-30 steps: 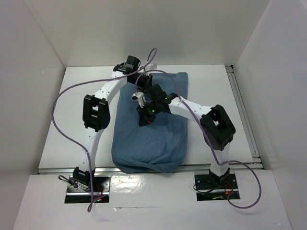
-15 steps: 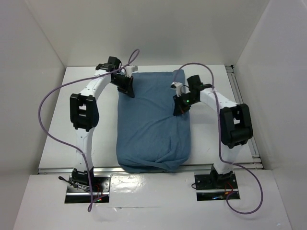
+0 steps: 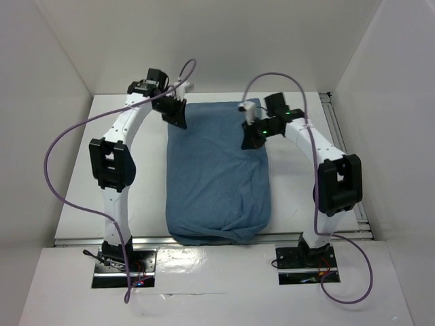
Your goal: Put the pillow into the pillowcase
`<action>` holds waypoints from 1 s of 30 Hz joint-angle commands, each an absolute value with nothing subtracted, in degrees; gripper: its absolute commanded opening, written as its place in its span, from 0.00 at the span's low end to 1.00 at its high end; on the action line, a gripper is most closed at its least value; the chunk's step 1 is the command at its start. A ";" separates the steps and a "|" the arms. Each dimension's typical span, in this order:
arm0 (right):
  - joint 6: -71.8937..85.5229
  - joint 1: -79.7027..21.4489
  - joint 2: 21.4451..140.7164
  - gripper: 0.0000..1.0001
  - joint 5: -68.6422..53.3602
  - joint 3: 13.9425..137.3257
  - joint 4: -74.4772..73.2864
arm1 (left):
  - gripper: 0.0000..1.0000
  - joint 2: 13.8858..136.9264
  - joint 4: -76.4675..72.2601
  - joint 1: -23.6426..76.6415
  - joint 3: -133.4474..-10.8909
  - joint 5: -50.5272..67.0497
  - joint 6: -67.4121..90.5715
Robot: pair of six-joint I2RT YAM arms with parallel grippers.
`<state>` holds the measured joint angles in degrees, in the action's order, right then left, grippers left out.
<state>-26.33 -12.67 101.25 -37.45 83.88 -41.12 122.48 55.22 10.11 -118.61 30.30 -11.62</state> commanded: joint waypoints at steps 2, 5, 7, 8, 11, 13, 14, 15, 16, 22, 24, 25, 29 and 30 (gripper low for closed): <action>-22.07 -31.33 93.08 0.00 -39.66 84.73 -32.79 | 0.00 128.83 55.11 14.84 -136.47 31.38 -9.85; -20.92 -38.29 96.13 0.00 -37.01 84.73 -33.31 | 0.00 131.57 51.61 17.74 -138.87 28.66 -10.37; -20.92 -40.68 97.73 0.00 -31.57 81.76 -32.70 | 0.00 131.57 48.53 18.54 -134.77 27.95 -10.37; -20.92 -41.39 98.60 0.00 -30.16 80.61 -32.70 | 0.00 131.57 46.25 19.07 -133.26 27.95 -10.37; -20.92 -42.19 101.59 0.00 -23.57 75.52 -27.78 | 0.00 132.97 44.91 19.60 -128.86 28.56 -11.68; -21.53 -42.19 103.79 0.00 -17.79 73.05 -23.04 | 0.00 133.50 42.64 19.60 -123.96 28.04 -12.30; -22.06 -42.19 104.76 0.00 -15.93 71.21 -21.81 | 0.00 133.51 42.02 19.60 -122.62 26.82 -12.91; -22.58 -42.19 105.98 0.00 -14.69 70.58 -20.40 | 0.00 134.29 42.01 20.82 -121.82 24.72 -14.40; -23.89 -41.58 108.87 0.00 -12.50 70.58 -20.39 | 0.00 135.86 42.01 20.83 -121.29 22.26 -15.46; -26.80 -34.48 114.43 0.00 -10.82 71.11 -24.52 | 0.00 132.90 38.94 18.12 -109.71 14.95 -18.54; -28.38 -31.83 112.60 0.00 -10.81 68.49 -25.31 | 0.00 129.75 38.41 16.62 -104.61 14.41 -20.12; -30.22 -29.21 110.50 0.00 -10.11 67.51 -25.31 | 0.00 128.68 38.41 14.52 -103.02 14.41 -20.65; -34.45 -22.43 106.88 0.00 -9.58 64.43 -26.02 | 0.00 124.20 37.88 9.15 -97.21 16.08 -20.65; -34.98 -21.11 106.88 0.00 -9.58 64.42 -26.71 | 0.00 123.67 38.40 8.36 -96.16 16.95 -20.65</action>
